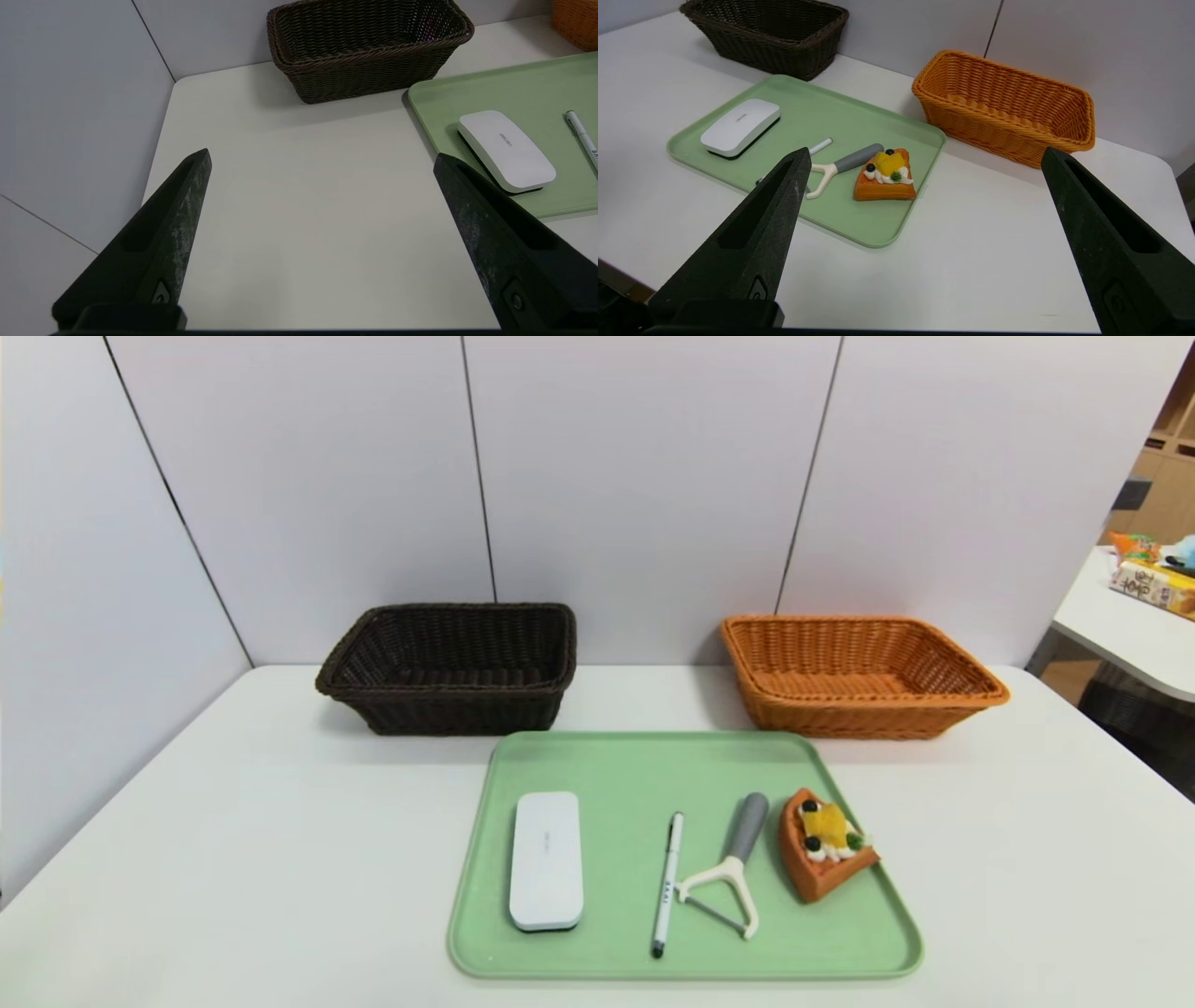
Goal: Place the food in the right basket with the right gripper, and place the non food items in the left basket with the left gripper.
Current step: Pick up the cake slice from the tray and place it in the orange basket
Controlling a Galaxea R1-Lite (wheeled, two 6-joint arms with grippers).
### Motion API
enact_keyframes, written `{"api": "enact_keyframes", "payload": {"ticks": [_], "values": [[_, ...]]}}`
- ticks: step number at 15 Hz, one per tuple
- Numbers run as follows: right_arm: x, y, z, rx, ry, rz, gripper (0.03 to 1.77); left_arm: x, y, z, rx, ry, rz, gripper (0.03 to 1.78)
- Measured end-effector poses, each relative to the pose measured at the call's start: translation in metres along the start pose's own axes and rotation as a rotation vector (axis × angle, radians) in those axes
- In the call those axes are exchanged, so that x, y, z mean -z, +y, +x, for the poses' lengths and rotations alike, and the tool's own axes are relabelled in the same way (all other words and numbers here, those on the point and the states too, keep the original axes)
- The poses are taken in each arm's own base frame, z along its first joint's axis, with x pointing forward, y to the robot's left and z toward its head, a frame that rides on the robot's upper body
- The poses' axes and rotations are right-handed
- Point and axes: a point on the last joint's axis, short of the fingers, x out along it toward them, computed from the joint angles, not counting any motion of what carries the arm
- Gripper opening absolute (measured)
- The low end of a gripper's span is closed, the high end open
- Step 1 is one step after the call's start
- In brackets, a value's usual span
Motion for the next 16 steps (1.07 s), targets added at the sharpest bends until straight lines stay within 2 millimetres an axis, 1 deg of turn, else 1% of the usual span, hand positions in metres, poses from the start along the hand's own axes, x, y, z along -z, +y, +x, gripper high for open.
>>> {"api": "enact_keyframes", "payload": {"ticks": [3, 5, 7, 12, 14, 16], "values": [[0.002, -0.004, 0.010, -0.010, 0.046, -0.018, 1.70, -0.001, 0.000, 0.019, 0.092, 0.068, -0.069, 1.69], [0.003, -0.008, 0.021, -0.031, 0.092, -0.019, 1.70, 0.000, 0.001, 0.035, 0.135, 0.131, -0.102, 1.69], [0.004, -0.012, 0.035, -0.061, 0.145, -0.012, 1.70, 0.007, 0.001, 0.051, 0.165, 0.210, -0.119, 1.69], [0.005, -0.018, 0.075, -0.203, 0.252, 0.011, 1.70, 0.023, -0.003, 0.085, 0.225, 0.395, -0.149, 1.69], [0.006, -0.015, 0.094, -0.260, 0.285, 0.005, 1.70, 0.025, -0.005, 0.098, 0.246, 0.445, -0.166, 1.69], [0.007, -0.011, 0.115, -0.279, 0.316, -0.011, 1.70, 0.024, -0.008, 0.112, 0.266, 0.484, -0.177, 1.69]]}}
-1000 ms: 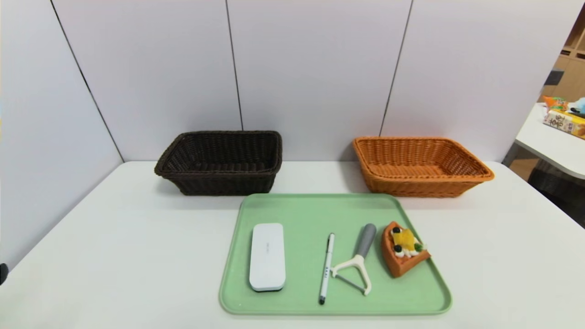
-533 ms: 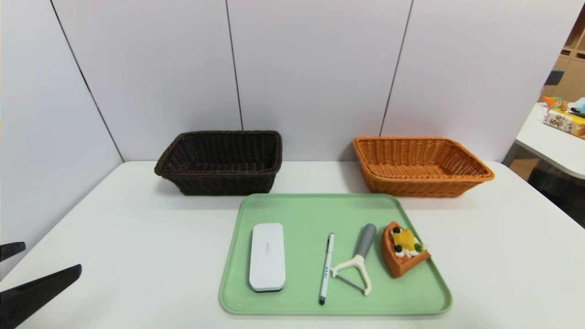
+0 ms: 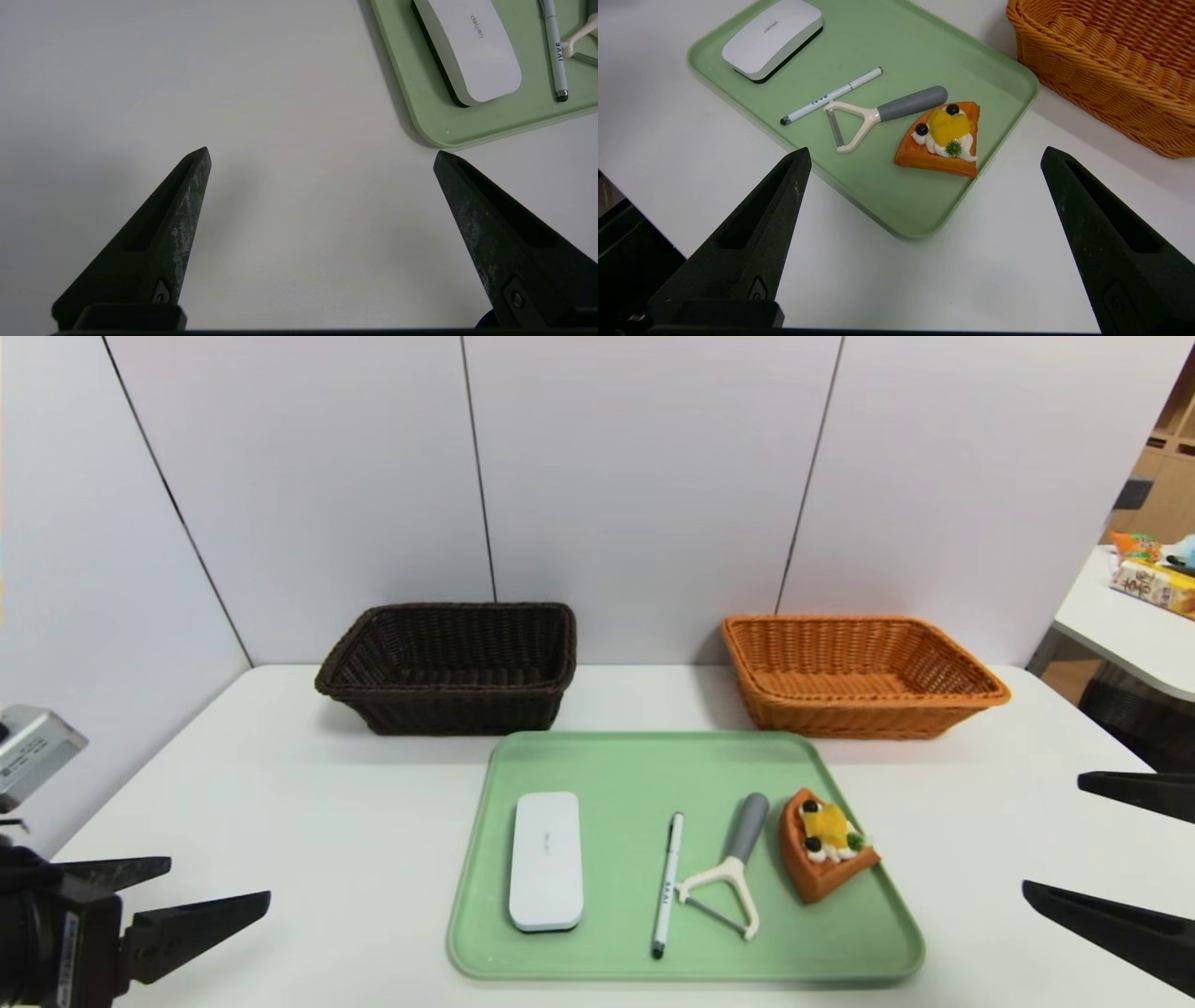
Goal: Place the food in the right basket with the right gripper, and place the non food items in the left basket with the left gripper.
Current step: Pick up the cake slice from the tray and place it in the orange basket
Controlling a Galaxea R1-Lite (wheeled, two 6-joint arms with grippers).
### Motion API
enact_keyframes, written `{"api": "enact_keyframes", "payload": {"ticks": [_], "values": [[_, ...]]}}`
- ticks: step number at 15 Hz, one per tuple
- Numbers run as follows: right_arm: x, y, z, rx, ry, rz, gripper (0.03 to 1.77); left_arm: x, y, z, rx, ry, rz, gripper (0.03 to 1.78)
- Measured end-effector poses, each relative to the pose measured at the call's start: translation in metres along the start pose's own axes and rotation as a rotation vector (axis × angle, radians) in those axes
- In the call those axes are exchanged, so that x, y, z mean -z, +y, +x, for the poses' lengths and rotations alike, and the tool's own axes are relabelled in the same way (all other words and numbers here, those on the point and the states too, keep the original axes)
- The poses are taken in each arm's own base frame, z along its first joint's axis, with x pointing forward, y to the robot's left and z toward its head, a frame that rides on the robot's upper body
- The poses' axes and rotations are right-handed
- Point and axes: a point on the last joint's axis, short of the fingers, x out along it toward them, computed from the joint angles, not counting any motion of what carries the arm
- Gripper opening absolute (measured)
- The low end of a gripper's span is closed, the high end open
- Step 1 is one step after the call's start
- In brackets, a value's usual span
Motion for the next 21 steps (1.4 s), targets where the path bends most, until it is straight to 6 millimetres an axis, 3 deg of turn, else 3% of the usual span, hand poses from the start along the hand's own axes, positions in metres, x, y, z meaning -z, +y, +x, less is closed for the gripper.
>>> {"api": "enact_keyframes", "payload": {"ticks": [7, 15, 21], "values": [[-0.038, 0.010, 0.067, 0.057, 0.110, 0.094, 1.70, -0.022, -0.006, 0.040, 0.019, 0.139, 0.025, 1.69], [-0.068, 0.008, 0.093, 0.061, 0.371, 0.266, 1.70, -0.029, -0.036, 0.035, 0.075, 0.333, 0.030, 1.69], [-0.084, 0.005, 0.106, 0.090, 0.596, 0.362, 1.70, -0.025, -0.041, 0.034, 0.091, 0.365, 0.041, 1.69]]}}
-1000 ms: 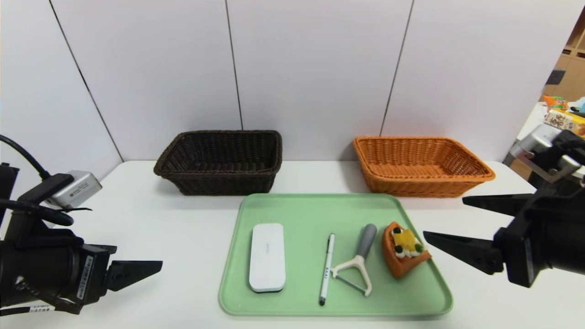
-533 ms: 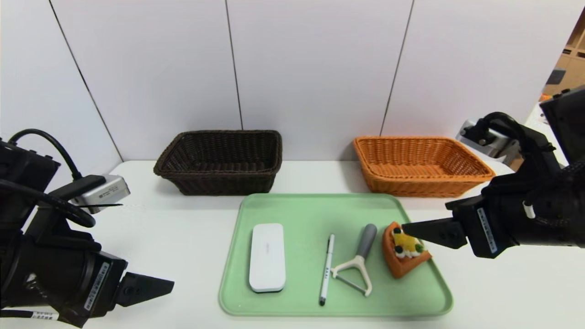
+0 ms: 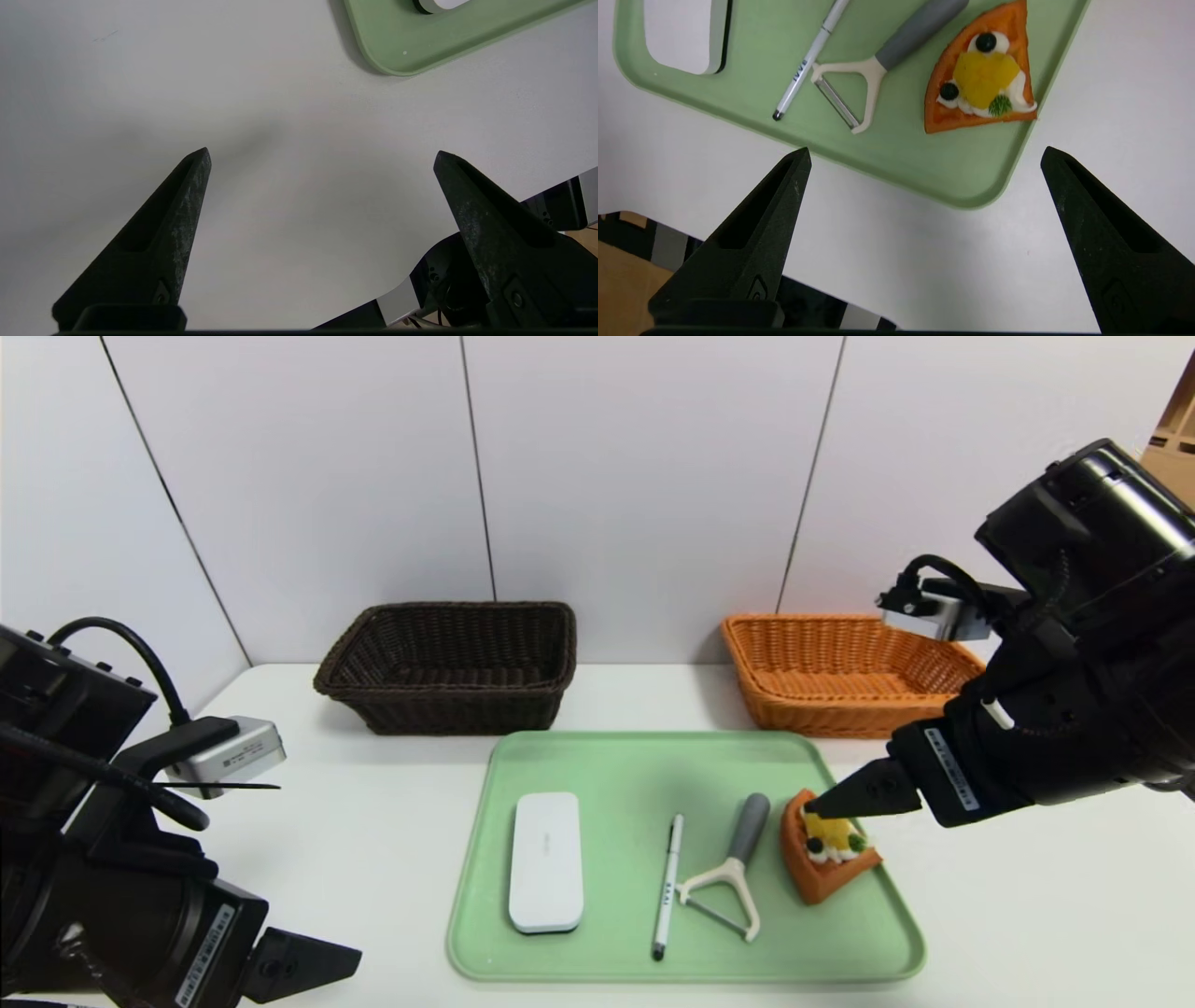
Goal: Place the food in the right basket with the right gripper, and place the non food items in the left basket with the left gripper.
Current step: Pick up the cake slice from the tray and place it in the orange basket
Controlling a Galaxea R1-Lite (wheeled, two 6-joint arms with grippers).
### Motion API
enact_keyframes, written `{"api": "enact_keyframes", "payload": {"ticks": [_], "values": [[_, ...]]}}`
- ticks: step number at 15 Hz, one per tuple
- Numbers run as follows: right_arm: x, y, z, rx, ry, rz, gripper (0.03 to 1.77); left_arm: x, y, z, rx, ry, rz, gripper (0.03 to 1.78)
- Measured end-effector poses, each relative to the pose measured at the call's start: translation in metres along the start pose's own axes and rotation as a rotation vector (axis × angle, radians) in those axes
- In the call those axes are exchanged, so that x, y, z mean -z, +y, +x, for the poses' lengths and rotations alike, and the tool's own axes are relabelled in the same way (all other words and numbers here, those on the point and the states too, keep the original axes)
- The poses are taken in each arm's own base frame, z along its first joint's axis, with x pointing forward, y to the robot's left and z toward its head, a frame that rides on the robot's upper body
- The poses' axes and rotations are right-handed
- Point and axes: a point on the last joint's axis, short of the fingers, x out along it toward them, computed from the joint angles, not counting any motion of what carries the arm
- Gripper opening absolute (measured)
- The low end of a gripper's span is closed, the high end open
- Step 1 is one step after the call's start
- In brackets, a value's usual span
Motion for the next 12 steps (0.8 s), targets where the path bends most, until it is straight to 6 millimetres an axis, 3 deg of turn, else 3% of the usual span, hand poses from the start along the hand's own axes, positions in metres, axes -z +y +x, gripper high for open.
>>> {"api": "enact_keyframes", "payload": {"ticks": [5, 12], "values": [[-0.006, -0.002, 0.016, 0.052, 0.190, 0.050, 1.70, 0.000, -0.001, -0.001, 0.007, -0.009, 0.006, 1.69], [-0.024, -0.001, 0.048, 0.065, 0.247, 0.048, 1.70, 0.002, -0.003, -0.006, 0.016, -0.027, 0.022, 1.69]]}}
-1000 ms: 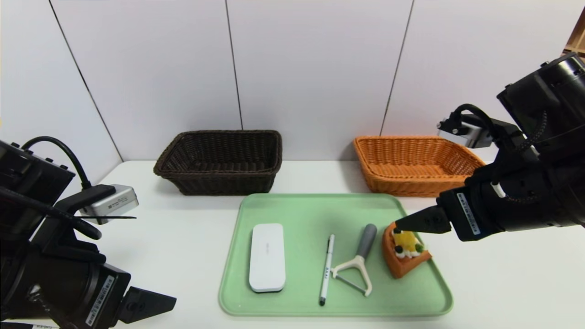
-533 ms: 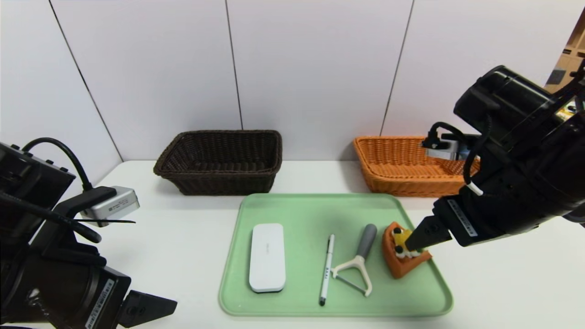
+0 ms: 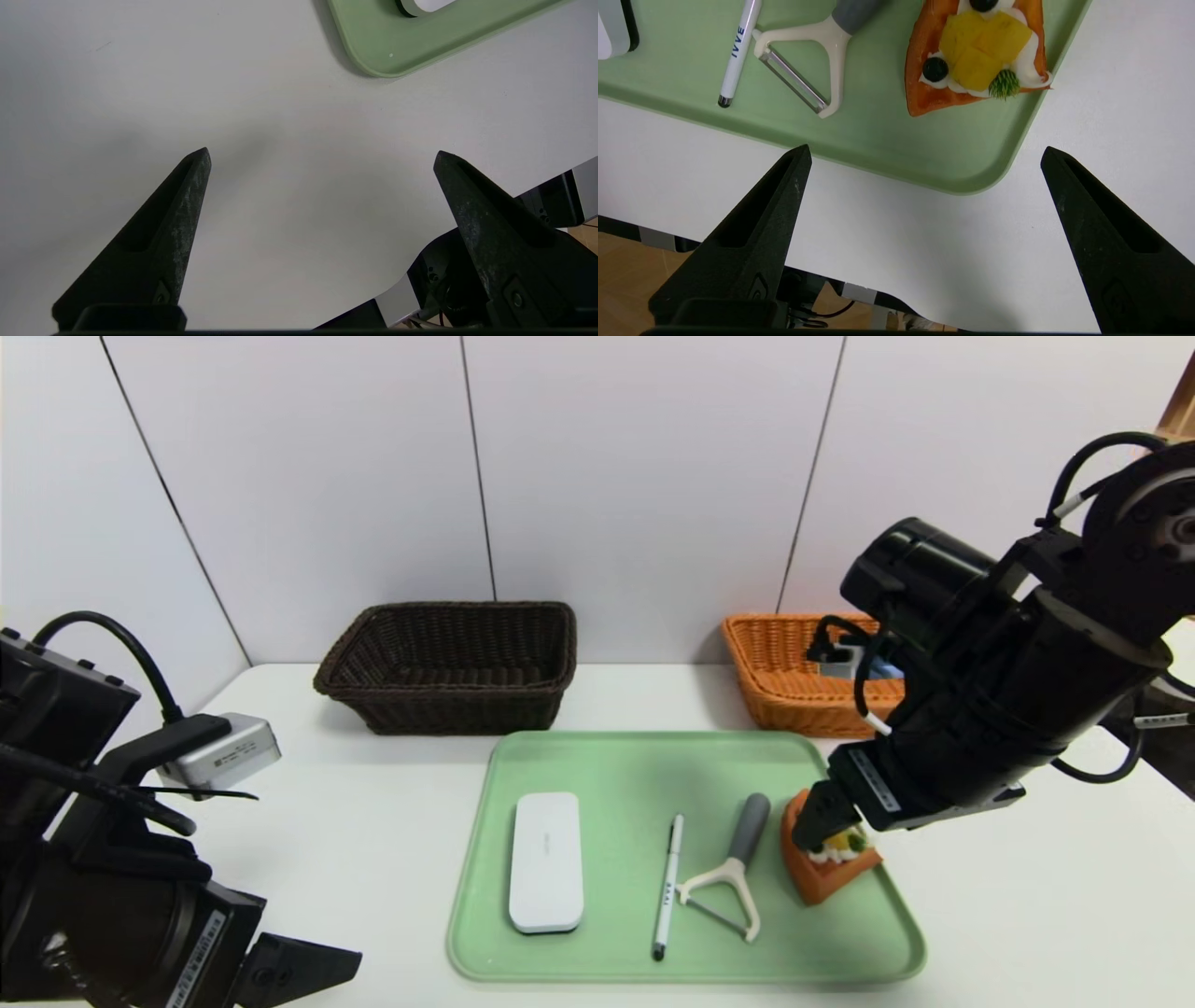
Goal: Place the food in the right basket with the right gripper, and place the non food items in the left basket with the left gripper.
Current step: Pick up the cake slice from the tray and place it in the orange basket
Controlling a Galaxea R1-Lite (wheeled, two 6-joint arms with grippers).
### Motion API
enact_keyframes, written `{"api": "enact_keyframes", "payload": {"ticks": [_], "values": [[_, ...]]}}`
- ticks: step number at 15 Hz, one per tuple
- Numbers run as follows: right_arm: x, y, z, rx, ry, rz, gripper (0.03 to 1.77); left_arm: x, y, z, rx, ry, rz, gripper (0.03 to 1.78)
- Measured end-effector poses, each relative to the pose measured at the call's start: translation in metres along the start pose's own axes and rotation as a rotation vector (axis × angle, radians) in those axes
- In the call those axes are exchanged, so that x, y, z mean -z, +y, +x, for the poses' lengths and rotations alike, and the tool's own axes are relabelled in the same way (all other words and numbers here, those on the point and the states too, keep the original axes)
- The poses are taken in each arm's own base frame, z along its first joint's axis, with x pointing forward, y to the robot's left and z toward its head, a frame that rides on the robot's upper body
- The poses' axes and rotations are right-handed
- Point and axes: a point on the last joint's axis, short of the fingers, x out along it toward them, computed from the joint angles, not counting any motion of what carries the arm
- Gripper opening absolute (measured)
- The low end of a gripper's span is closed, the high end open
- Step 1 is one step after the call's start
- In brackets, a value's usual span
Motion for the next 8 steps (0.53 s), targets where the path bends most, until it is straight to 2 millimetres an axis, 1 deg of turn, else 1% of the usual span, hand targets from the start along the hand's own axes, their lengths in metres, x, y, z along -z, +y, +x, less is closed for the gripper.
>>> {"api": "enact_keyframes", "payload": {"ticks": [4, 8], "values": [[-0.009, -0.002, 0.012, 0.022, 0.027, -0.011, 1.70, 0.002, 0.000, -0.004, 0.002, -0.014, 0.005, 1.69], [-0.012, -0.013, 0.022, 0.043, 0.065, -0.025, 1.70, 0.003, 0.000, -0.006, 0.003, -0.025, 0.006, 1.69]]}}
